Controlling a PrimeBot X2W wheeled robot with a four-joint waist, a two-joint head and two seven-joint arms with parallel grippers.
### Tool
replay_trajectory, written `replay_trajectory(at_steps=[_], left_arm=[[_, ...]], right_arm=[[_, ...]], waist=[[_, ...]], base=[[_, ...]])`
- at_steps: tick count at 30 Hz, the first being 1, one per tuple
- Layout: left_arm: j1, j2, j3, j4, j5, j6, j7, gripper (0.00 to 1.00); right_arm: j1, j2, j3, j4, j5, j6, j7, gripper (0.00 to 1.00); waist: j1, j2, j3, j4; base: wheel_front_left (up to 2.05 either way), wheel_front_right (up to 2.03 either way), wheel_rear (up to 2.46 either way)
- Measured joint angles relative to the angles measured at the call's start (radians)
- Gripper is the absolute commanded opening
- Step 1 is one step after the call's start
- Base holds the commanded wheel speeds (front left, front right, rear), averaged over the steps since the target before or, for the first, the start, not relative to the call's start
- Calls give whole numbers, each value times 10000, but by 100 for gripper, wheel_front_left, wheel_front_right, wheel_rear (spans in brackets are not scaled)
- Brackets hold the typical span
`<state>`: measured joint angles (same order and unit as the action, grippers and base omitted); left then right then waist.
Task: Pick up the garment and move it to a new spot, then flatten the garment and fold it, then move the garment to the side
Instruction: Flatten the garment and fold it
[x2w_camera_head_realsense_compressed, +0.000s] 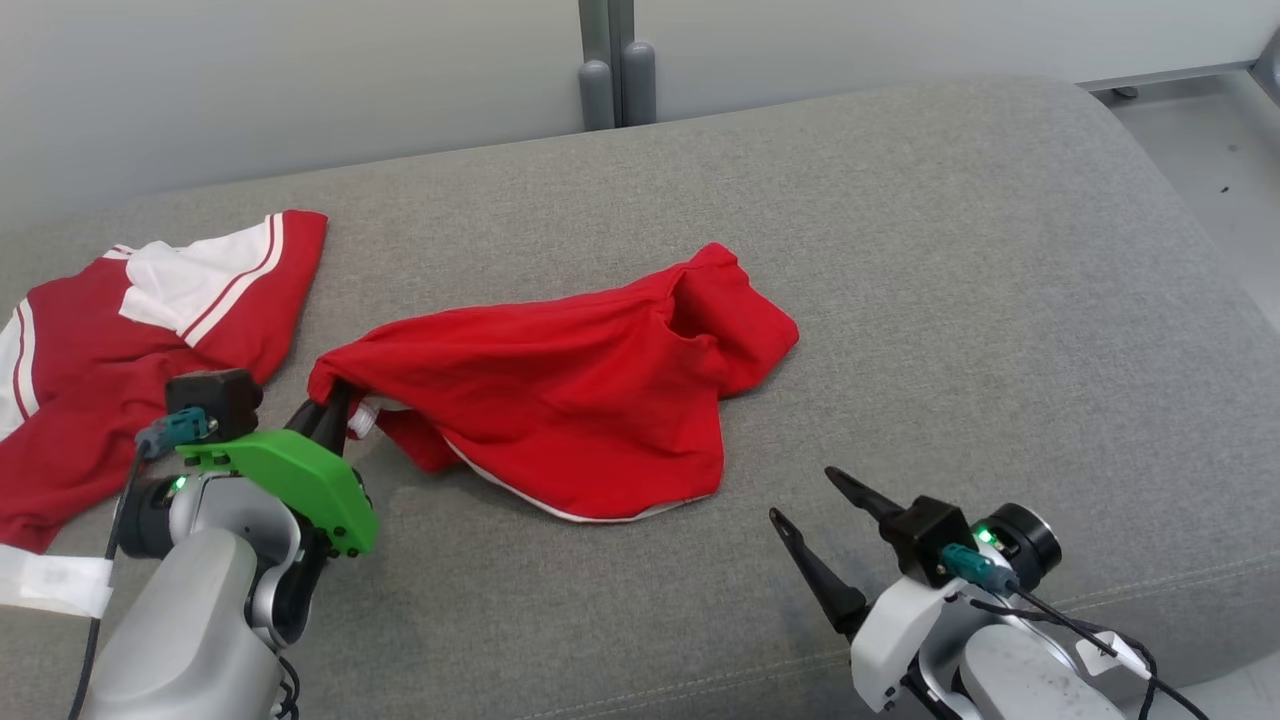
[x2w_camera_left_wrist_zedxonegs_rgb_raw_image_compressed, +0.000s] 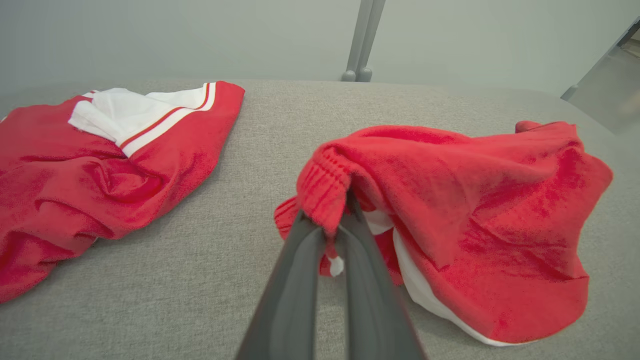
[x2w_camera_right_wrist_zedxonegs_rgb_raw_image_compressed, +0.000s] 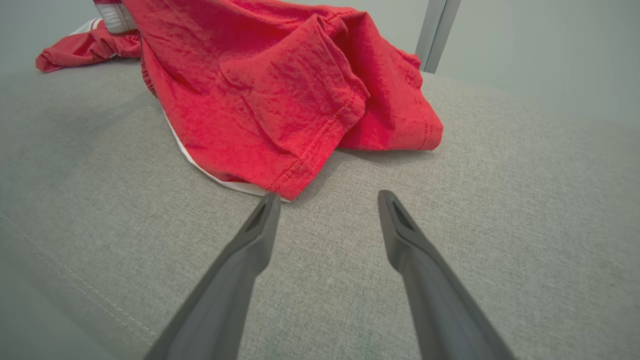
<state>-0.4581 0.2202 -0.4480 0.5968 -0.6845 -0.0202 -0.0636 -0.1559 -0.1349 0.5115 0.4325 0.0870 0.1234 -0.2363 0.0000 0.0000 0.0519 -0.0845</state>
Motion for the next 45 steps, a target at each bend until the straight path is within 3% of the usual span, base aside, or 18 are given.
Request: replay_trajectory(at_steps=[9,15,32,34,38,40,43,45], left_arm=[[151,136,276,8,-58,357,-339,0],[152,-201,33,-79,-46,366,-341,0],[146,-729,-378,-477,132,291,-633,0],[139,-731,-376,-497,167,291,-671,0],[136,-723,-349,-499,173,291,-752,0],[136,-721,-347,-497,173,291,-755,0],[137,-702,-299,-493,173,291,-815,0],[138,-629,-174,-493,171,291,-884,0]], right_arm=[[-849,-144,1014,861,-178,12,274,100],[-1450,-115,2006,1430,42,12,399,100],[-2711,-35,2748,3116,1350,12,709,98],[-2871,10,2861,3281,1517,12,721,85],[-3067,81,3210,3522,1720,12,788,51],[-3117,86,3287,3561,1770,12,788,42],[-3244,98,3540,3668,2011,12,784,0],[-3336,130,3687,3695,2088,12,769,0]], waist=[[0,0,219,344],[0,0,403,722],[0,0,992,1879],[0,0,1073,1976],[0,-1,1194,2093],[0,0,1210,2103],[0,0,1224,2084],[0,0,1217,2019]], base=[[0,0,0],[0,0,0],[0,0,0],[0,0,0],[0,0,0],[0,0,0],[0,0,0],[0,0,0]])
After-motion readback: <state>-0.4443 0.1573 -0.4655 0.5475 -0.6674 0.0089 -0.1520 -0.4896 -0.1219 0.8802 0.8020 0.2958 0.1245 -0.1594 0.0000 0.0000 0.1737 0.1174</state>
